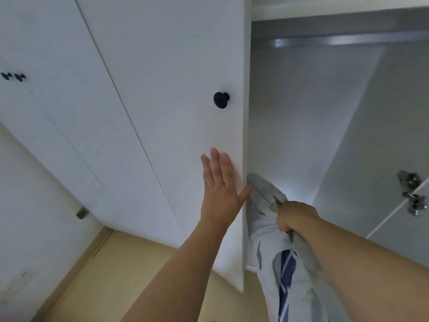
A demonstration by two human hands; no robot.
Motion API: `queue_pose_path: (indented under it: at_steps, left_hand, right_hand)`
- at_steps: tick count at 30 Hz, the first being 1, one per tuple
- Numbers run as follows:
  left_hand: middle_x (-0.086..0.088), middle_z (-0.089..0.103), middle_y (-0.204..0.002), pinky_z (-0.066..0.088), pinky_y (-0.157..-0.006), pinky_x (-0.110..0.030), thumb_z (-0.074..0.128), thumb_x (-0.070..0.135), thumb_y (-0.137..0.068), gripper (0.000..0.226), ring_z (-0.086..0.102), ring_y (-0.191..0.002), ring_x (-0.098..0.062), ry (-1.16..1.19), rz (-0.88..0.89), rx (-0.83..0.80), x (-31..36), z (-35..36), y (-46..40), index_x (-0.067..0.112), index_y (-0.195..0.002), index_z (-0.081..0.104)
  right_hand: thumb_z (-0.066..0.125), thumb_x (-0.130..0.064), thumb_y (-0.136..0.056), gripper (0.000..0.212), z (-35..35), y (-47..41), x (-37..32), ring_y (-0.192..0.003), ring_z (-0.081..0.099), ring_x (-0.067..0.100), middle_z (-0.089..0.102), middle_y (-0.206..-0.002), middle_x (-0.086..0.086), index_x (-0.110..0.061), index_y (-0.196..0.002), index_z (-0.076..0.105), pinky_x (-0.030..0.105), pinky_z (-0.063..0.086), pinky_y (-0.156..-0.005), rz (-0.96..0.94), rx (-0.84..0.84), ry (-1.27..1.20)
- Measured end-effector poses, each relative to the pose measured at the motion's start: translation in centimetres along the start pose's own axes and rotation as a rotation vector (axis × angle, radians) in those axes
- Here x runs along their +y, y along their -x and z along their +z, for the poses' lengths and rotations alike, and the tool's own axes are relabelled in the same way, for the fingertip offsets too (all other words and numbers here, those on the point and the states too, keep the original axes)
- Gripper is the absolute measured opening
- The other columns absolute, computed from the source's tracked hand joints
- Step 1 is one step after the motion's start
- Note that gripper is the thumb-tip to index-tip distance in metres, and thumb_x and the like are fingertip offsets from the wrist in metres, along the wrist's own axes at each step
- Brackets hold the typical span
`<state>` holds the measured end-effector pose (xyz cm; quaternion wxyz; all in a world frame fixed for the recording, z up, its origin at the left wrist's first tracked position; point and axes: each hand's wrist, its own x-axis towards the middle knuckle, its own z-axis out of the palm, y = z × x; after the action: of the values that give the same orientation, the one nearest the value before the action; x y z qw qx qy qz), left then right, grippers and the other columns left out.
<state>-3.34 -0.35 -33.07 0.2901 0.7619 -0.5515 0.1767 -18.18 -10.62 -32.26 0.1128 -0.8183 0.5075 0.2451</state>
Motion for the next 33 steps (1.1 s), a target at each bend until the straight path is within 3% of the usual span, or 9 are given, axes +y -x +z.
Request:
queue_pose_path:
  at_steps: [4, 7, 14, 19, 22, 26, 30, 33]
  left_hand:
    - [-0.019, -0.030, -0.155, 0.015, -0.111, -0.069, 0.044, 0.065, -0.090, 0.106, -0.010, -0.141, -0.054, 0.028, -0.003, 0.025, -0.5, 2.6, -1.8, 0.007, -0.148, -0.024]
    - [-0.015, -0.035, -0.153, 0.013, -0.105, -0.076, 0.036, 0.068, -0.090, 0.101, -0.012, -0.139, -0.056, 0.055, 0.022, 0.030, -1.0, 4.3, -3.4, 0.016, -0.148, -0.027]
    - [-0.015, -0.035, -0.153, 0.005, -0.098, -0.083, 0.039, 0.070, -0.087, 0.099, -0.023, -0.137, -0.054, 0.054, 0.038, 0.058, -1.9, 7.5, -6.7, 0.023, -0.151, -0.020]
    - [-0.012, -0.032, -0.155, 0.009, -0.093, -0.086, 0.033, 0.066, -0.090, 0.082, -0.026, -0.138, -0.050, -0.012, 0.094, 0.003, -3.3, 8.5, -8.5, 0.035, -0.152, -0.012]
    - [-0.011, -0.031, -0.156, 0.009, -0.090, -0.088, 0.025, 0.065, -0.091, 0.075, -0.027, -0.139, -0.048, -0.067, 0.114, -0.027, -4.1, 8.7, -9.2, 0.038, -0.151, -0.012]
    - [-0.012, -0.029, -0.157, 0.001, -0.089, -0.087, 0.024, 0.065, -0.090, 0.076, -0.026, -0.139, -0.049, -0.115, 0.140, -0.037, -4.3, 9.0, -9.3, 0.038, -0.151, -0.012]
    - [-0.013, -0.029, -0.157, -0.006, -0.092, -0.085, 0.028, 0.061, -0.093, 0.075, -0.026, -0.138, -0.050, -0.121, 0.132, -0.056, -4.0, 8.6, -9.3, 0.037, -0.151, -0.014]
    - [-0.012, -0.027, -0.158, -0.004, -0.096, -0.083, 0.035, 0.054, -0.096, 0.074, -0.022, -0.141, -0.048, -0.140, 0.223, -0.111, -4.9, 8.3, -8.4, 0.034, -0.153, -0.009]
  right_hand:
    - [0.055, -0.012, -0.083, 0.006, -0.1, -1.6, 0.8, -0.096, 0.061, 0.019, 0.054, -0.085, 0.000, -0.013, -0.088, 0.053, 0.030, 0.051, -0.085, 0.071, -0.014, -0.023]
    - [0.053, -0.012, -0.083, 0.008, -0.7, -2.8, 0.7, -0.091, 0.059, 0.020, 0.050, -0.078, 0.000, -0.014, -0.077, 0.049, 0.030, 0.049, -0.083, 0.096, -0.004, -0.042]
    - [0.055, -0.014, -0.083, 0.008, -2.7, -4.9, 0.2, -0.086, 0.058, 0.020, 0.051, -0.077, 0.000, -0.015, -0.091, 0.054, 0.031, 0.050, -0.084, 0.163, -0.008, -0.119]
    - [0.054, -0.012, -0.083, 0.004, -3.2, -6.1, 0.3, -0.085, 0.057, 0.020, 0.050, -0.077, 0.000, -0.013, -0.082, 0.050, 0.031, 0.050, -0.084, 0.193, 0.005, -0.146]
    - [0.054, -0.011, -0.082, 0.014, -3.4, -6.6, 0.2, -0.086, 0.059, 0.020, 0.051, -0.078, -0.001, -0.015, -0.071, 0.045, 0.031, 0.052, -0.085, 0.206, -0.005, -0.149]
    - [0.054, -0.012, -0.083, 0.002, -3.5, -7.0, 0.3, -0.087, 0.057, 0.020, 0.051, -0.080, 0.000, -0.013, -0.083, 0.053, 0.032, 0.052, -0.088, 0.220, -0.020, -0.155]
    - [0.054, -0.012, -0.082, 0.010, -3.3, -6.9, 0.2, -0.084, 0.055, 0.020, 0.050, -0.078, -0.001, -0.014, -0.075, 0.048, 0.032, 0.050, -0.084, 0.241, -0.006, -0.176]
    - [0.056, -0.014, -0.083, 0.005, -2.7, -6.5, 0.2, -0.084, 0.055, 0.020, 0.050, -0.079, 0.000, -0.014, -0.086, 0.052, 0.031, 0.048, -0.081, 0.278, -0.018, -0.211]
